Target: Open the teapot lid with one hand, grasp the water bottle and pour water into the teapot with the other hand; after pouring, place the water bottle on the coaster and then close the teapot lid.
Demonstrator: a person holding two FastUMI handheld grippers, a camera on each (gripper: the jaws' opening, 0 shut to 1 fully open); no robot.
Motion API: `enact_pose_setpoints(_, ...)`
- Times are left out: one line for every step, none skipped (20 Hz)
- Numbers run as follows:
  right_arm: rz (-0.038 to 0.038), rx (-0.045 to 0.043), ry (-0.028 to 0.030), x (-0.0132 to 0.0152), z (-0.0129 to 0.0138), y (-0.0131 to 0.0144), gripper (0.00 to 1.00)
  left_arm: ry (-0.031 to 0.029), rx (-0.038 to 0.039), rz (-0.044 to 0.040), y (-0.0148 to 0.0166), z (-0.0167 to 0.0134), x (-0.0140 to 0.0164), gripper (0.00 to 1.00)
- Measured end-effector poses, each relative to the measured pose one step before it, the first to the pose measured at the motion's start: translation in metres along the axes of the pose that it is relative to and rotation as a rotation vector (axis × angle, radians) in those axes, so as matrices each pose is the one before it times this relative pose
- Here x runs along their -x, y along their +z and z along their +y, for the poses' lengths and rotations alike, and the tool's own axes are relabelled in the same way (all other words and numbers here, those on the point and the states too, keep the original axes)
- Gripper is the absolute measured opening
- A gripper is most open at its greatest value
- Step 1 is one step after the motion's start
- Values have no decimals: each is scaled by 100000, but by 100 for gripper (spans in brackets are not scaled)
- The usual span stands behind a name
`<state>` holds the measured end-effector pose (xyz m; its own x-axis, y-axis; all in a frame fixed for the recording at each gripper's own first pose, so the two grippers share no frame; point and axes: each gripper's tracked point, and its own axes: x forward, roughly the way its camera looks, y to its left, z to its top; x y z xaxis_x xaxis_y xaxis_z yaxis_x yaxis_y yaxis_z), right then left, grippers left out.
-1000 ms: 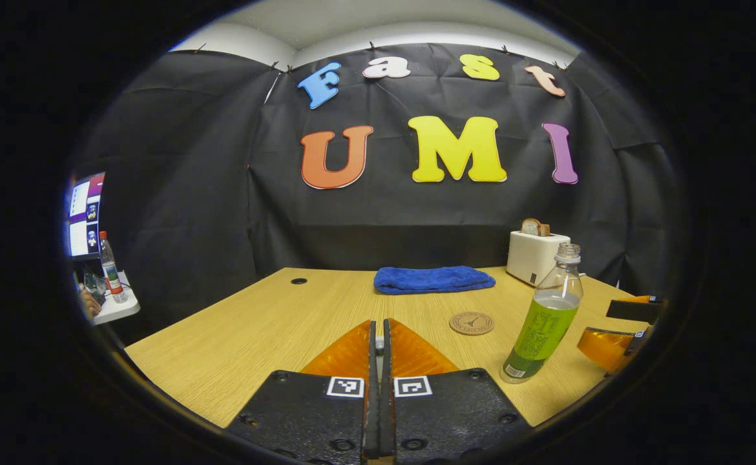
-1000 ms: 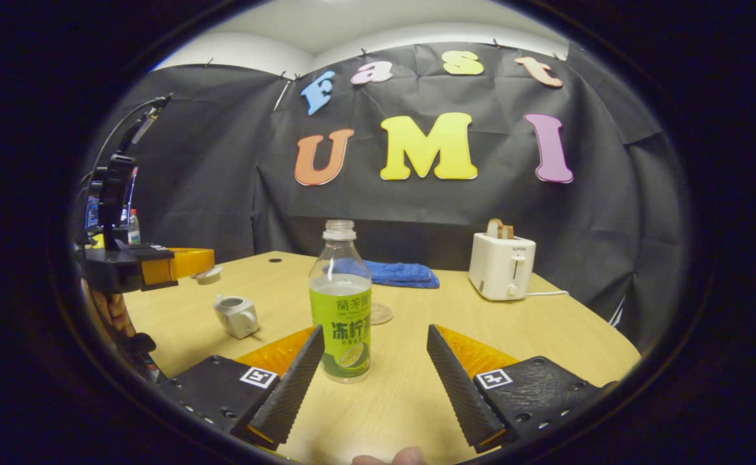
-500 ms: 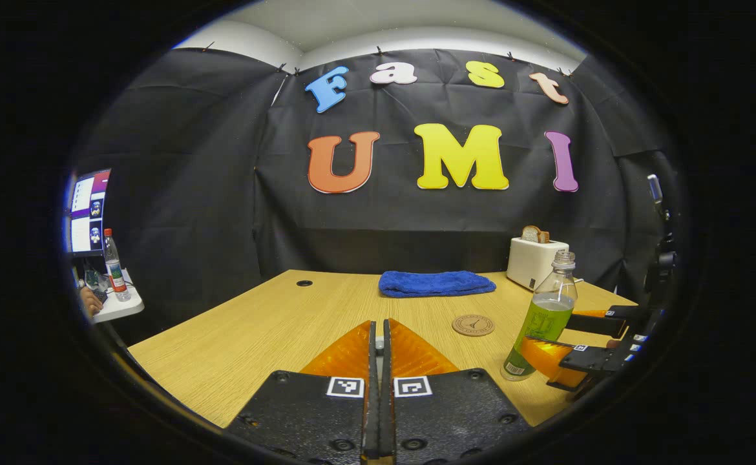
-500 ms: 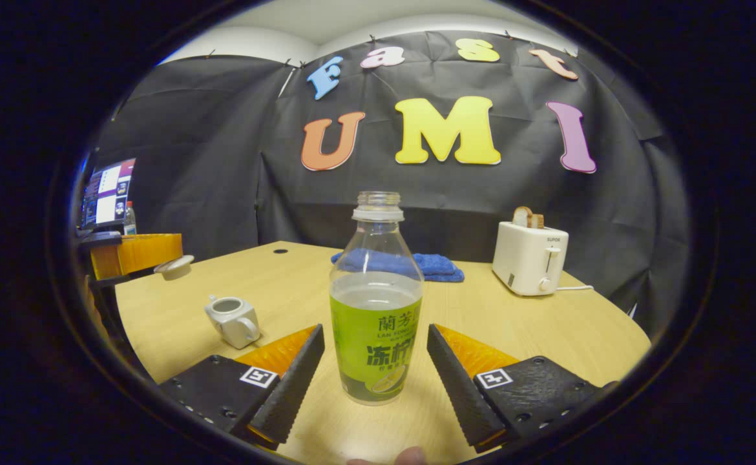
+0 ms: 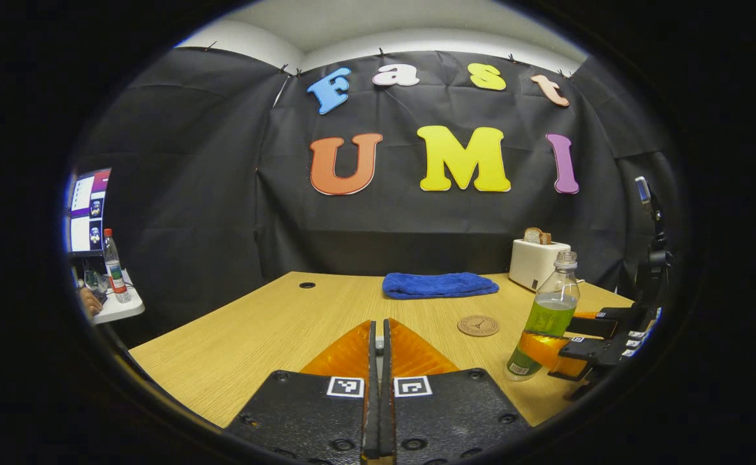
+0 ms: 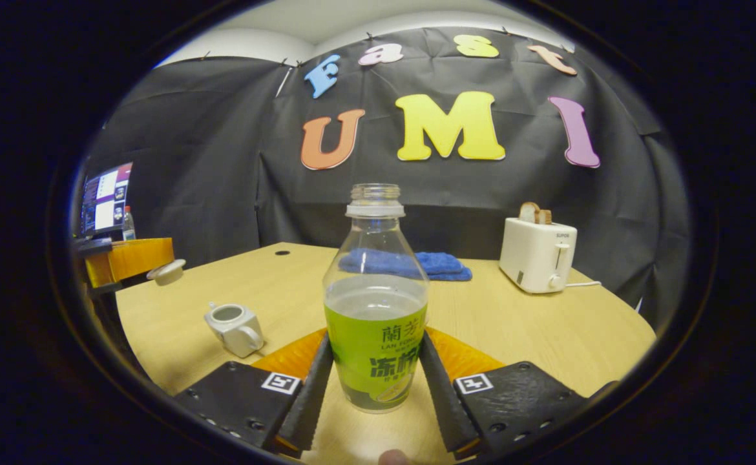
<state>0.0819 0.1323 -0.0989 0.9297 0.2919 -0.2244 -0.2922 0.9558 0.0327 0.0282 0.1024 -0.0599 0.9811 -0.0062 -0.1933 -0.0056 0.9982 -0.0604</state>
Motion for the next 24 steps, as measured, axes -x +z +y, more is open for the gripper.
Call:
enact_pose_setpoints(-794,2829,1021,16,331,574,72,-672,-1291,366,-292,193,-171,3)
enact_pose_setpoints(-456,3864,953,39,254,595,71,692,-1395,1089,-322,511,-215,3)
enact_pose_setpoints(-119,4588,1126,-34,338,633,71,957,-347,818,-297,718,-118,3)
enact_pose_setpoints(932,5529,1102,-213,103,491,71,-306,1107,324,-140,297,-106,3)
enact_pose_setpoints(454,5391,899,-361,95,577,72,-309,1298,94,-74,179,-118,3)
enact_pose_setpoints(1473,6716,1324,-460,70,321,72,259,836,49,-134,268,99,3)
enact_pose_setpoints(1089,7234,312,-566,-11,492,71,72,111,-53,-159,207,-51,3)
enact_pose_setpoints(965,7574,-41,-389,-179,419,72,-298,-17,152,-82,139,-46,3)
enact_pose_setpoints(562,8088,-421,-467,-95,285,72,-92,-74,-282,61,209,52,3)
enact_pose_setpoints(843,8621,-1269,-464,-306,188,72,-134,32,-664,210,118,109,3)
enact_pose_setpoints(465,8366,-783,-547,-94,204,72,-597,295,-619,181,68,-22,3)
enact_pose_setpoints(493,7379,-567,-430,62,85,72,-421,-25,-113,-69,-27,123,2)
enact_pose_setpoints(597,6375,-260,-396,147,-13,72,203,-405,-126,-78,414,31,3)
enact_pose_setpoints(630,5710,-11,-280,229,-84,72,314,-29,-51,-59,419,-58,3)
enact_pose_setpoints(1226,5609,83,-102,395,-261,72,264,798,58,-100,430,-107,3)
enact_pose_setpoints(893,4850,307,17,214,79,73,11,1138,207,-214,332,42,3)
enact_pose_setpoints(1030,4408,483,-214,458,-308,73,116,951,531,-203,369,-39,3)
enact_pose_setpoints(789,4466,-148,-180,172,-19,73,620,492,512,-168,489,26,3)
enact_pose_setpoints(566,5172,-536,-232,55,135,73,437,221,229,-123,409,8,3)
enact_pose_setpoints(106,5594,-1379,-362,-137,190,72,325,203,-144,164,283,77,2)
enact_pose_setpoints(-318,5834,-1493,-213,-1,338,72,160,202,-100,21,194,-42,3)
enact_pose_setpoints(-312,5323,-1320,-124,-52,297,72,244,120,-102,2,203,-10,3)
enact_pose_setpoints(-699,4557,-921,-49,164,191,72,122,86,81,-107,107,41,3)
enact_pose_setpoints(-1206,4244,-552,-207,110,421,73,115,32,54,-3,147,100,3)
